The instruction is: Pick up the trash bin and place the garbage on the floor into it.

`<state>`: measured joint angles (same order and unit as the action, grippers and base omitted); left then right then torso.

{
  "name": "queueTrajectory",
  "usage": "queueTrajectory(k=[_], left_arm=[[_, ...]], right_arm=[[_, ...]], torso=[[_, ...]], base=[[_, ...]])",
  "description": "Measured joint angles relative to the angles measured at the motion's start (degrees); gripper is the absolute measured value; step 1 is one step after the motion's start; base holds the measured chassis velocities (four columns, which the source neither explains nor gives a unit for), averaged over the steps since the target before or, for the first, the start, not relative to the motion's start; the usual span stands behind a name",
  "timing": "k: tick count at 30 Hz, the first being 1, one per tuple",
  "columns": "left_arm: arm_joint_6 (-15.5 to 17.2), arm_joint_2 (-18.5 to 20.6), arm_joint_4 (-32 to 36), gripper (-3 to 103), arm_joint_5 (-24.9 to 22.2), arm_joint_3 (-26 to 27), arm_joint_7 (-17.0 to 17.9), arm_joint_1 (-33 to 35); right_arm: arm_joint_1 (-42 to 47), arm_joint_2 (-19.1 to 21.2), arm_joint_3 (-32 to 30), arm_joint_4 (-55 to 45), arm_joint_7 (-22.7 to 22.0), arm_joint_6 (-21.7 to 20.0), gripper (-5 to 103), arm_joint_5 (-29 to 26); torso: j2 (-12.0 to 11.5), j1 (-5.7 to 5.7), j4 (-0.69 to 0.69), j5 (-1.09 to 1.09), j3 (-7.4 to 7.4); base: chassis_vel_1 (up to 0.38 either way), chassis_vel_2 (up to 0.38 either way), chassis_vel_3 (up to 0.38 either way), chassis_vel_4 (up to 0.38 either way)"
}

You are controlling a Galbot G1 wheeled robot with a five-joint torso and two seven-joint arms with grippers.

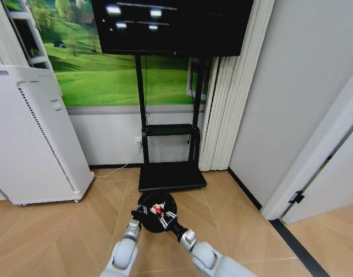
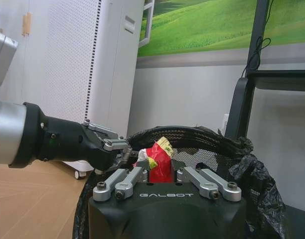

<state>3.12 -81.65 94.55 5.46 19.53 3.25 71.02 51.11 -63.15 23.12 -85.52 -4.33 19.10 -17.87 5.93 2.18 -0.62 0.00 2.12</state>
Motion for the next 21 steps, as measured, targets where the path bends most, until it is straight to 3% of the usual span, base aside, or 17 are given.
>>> queueTrajectory(k=[2,4,6,9,14,17,18,19,21], left_arm=[[0.03,0.18,0.02,4,0.0,0.02,-0.04,0.03],[0.03,0.23,0.03,4,0.0,0.04,-0.05,0.04],[0.04,0.29,0.03,4,0.0,0.05,-0.14,0.05],[0.05,0.29,0.04,4,0.0,0.04,-0.16,0.05],[0.1,0.24,0.13,4,0.0,-0.05,-0.22,0.11],[0.11,0.22,0.18,4,0.0,-0.07,-0.24,0.22],[0.14,0.24,0.37,4,-0.01,-0.06,-0.24,0.35],[0.14,0.24,0.37,4,-0.01,-0.06,-0.24,0.35],[0.26,1.17,1.44,4,-0.36,0.56,-0.27,1.16]], right_arm=[[0.08,0.12,-0.07,0.1,-0.53,-0.58,26,0.22],[0.19,0.27,-0.18,0.03,-0.53,-1.03,26,0.08],[0.44,0.64,-0.6,-0.26,-0.36,-1.72,42,-0.18],[0.46,0.72,-0.72,-0.27,-0.3,-1.79,48,-0.21],[0.4,0.89,-1.1,-0.17,-0.21,-1.8,70,-0.17],[0.45,0.88,-1.19,-0.12,-0.22,-1.79,75,-0.15],[0.58,0.87,-1.46,-0.12,-0.4,-1.77,85,-0.15],[0.58,0.87,-1.46,-0.12,-0.4,-1.77,85,-0.15],[1.16,1.8,-3.37,-1.07,-1.25,-2.27,95,-0.86]], torso=[[0.0,0.0,0.0,0.0,0.0],[0.0,0.0,0.0,0.0,0.0],[0.0,0.0,-0.01,0.0,0.0],[0.0,0.0,-0.01,-0.01,0.0],[0.0,0.0,-0.01,0.0,0.0],[0.0,0.0,-0.01,0.0,0.0],[0.0,0.0,0.0,0.0,0.0],[0.0,0.0,0.0,0.0,0.0],[0.0,0.0,-0.01,0.0,0.0]], base=[[0.0,0.0,0.0,0.0],[0.0,0.0,0.0,0.0],[0.0,0.0,0.0,0.0],[0.0,0.0,0.0,0.0],[0.0,0.0,0.0,0.0],[0.0,0.0,0.0,0.0],[0.0,0.0,0.0,0.0],[0.0,0.0,0.0,0.0],[0.0,0.0,0.0,0.0]])
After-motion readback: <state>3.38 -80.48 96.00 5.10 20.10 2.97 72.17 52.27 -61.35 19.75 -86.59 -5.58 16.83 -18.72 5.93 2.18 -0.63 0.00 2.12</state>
